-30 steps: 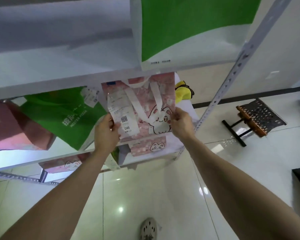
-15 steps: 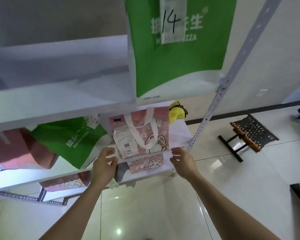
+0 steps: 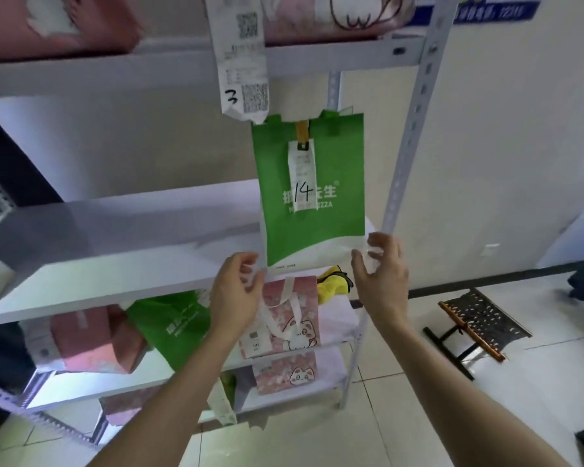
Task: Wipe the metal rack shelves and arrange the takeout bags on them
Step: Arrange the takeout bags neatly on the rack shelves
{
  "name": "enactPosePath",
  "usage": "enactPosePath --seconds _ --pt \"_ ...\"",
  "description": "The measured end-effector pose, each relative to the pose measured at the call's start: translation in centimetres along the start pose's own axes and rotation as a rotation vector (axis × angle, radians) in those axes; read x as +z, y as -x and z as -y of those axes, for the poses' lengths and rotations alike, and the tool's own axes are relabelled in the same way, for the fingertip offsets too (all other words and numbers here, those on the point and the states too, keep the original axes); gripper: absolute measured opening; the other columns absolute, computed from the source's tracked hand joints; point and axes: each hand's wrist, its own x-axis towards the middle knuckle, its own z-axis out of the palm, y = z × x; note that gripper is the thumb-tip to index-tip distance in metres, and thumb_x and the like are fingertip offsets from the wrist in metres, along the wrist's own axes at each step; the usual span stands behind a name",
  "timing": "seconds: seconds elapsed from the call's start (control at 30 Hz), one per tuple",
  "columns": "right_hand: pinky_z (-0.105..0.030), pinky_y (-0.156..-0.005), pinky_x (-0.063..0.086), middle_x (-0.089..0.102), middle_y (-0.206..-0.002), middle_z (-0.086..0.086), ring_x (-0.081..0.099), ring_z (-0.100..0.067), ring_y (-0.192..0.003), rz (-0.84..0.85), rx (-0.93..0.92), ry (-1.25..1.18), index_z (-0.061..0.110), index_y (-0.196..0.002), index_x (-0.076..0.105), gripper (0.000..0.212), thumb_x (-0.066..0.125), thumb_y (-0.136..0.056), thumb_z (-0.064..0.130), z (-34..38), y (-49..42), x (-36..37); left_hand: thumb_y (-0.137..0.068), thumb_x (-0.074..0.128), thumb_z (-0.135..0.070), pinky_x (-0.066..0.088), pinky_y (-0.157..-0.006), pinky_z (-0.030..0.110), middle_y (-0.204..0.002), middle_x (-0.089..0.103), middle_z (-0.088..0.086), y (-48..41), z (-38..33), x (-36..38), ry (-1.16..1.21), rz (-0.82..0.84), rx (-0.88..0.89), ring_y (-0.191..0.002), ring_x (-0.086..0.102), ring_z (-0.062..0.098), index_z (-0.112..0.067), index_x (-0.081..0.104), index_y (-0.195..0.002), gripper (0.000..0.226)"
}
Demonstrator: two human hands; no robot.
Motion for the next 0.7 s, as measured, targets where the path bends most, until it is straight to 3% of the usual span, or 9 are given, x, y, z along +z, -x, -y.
enactPosePath --seconds 0.07,0.13,0.17,0.23,0.33,0.4,0.47,0.57,0.7 --pt "-0.044 -0.112 0.05 0.051 -0.15 0.008 0.056 -0.015 -0.132 0.074 0.019 0.045 0.03 -0.152 0.038 0.065 0.074 -0.097 0.037 1.3 -2.4 0.5 -0.102 0.072 -0.024 0.055 -0.1 0.028 -0.139 0.063 -0.017 -2.2 -2.5 0.4 0.096 -0.005 -0.053 -0.118 0.062 0.0 -0.033 0.054 -0.143 0.046" --pt "-0.047 -0.12 0.043 0.046 -0.162 0.004 0.047 -0.02 -0.145 0.221 0.178 0.008 0.028 -0.163 0.024 0.09 0.079 -0.093 0.039 1.8 -4.9 0.9 -0.103 0.072 -0.016 0.051 -0.115 0.04 -0.148 0.062 -0.008 -3.8 -4.1 0.9 0.179 0.085 -0.144 -0.131 0.061 0.014 -0.028 0.048 -0.154 0.057" --pt "-0.049 -0.117 0.046 0.05 -0.159 0.001 0.051 -0.023 -0.142 0.296 0.239 -0.005 0.026 -0.164 0.025 0.092 0.081 -0.092 0.039 1.9 -5.9 1.0 -0.103 0.071 -0.013 0.049 -0.118 0.043 -0.149 0.063 -0.005 -4.3 -4.5 1.1 0.184 0.13 -0.174 -0.133 0.061 0.017 -0.026 0.048 -0.156 0.059" --pt "-0.049 -0.106 0.055 0.063 -0.145 0.0 0.063 -0.026 -0.129 0.396 0.245 0.046 0.023 -0.155 0.042 0.074 0.079 -0.093 0.037 1.6 -6.4 1.7 -0.104 0.069 -0.008 0.048 -0.12 0.045 -0.15 0.064 -0.003 -4.4 -4.5 1.1 0.141 0.177 -0.176 -0.136 0.062 0.02 -0.025 0.049 -0.156 0.058" --pt "-0.038 -0.081 0.062 0.071 -0.13 0.004 0.07 -0.02 -0.102 0.391 0.146 0.114 0.027 -0.143 0.054 0.049 0.072 -0.098 0.024 2.3 -4.8 4.1 -0.106 0.063 -0.006 0.051 -0.116 0.039 -0.151 0.064 -0.006 -3.2 -2.9 -0.7 0.125 0.144 -0.181 -0.134 0.062 0.016 -0.028 0.049 -0.158 0.059" --pt "-0.022 -0.064 0.057 0.071 -0.129 0.005 0.07 -0.01 -0.088 0.416 0.096 0.081 0.026 -0.145 0.054 0.05 0.071 -0.099 0.017 3.9 -3.1 6.4 -0.106 0.063 -0.003 0.054 -0.107 0.025 -0.148 0.065 -0.008 -2.6 -1.3 -3.2 0.149 0.093 -0.203 -0.122 0.065 0.003 -0.031 0.05 -0.157 0.059" --pt "-0.02 -0.06 0.059 0.068 -0.134 0.006 0.071 -0.009 -0.081 0.469 0.081 0.025 0.026 -0.15 0.052 0.054 0.068 -0.1 0.013 6.3 -1.2 8.9 -0.104 0.061 0.004 0.055 -0.11 0.029 -0.149 0.064 -0.007 -2.2 0.7 -6.4 0.161 0.05 -0.231 -0.125 0.064 0.002 -0.029 0.05 -0.157 0.063" --pt "-0.042 -0.078 0.066 0.066 -0.139 0.003 0.075 -0.02 -0.091 0.564 0.071 -0.037 0.028 -0.152 0.048 0.054 0.064 -0.103 0.012 10.2 1.5 12.9 -0.101 0.058 0.012 0.047 -0.122 0.046 -0.151 0.063 -0.001 -2.3 4.0 -11.8 0.132 0.011 -0.262 -0.138 0.06 0.019 -0.023 0.048 -0.158 0.067" --pt "-0.043 -0.097 0.061 0.067 -0.138 0.001 0.068 -0.023 -0.114 0.618 0.078 -0.061 0.027 -0.154 0.047 0.056 0.063 -0.103 0.01 15.0 4.0 18.5 -0.098 0.062 0.011 0.05 -0.118 0.049 -0.147 0.067 0.005 -3.6 9.0 -18.2 0.06 -0.052 -0.27 -0.135 0.063 0.027 -0.022 0.049 -0.157 0.069"
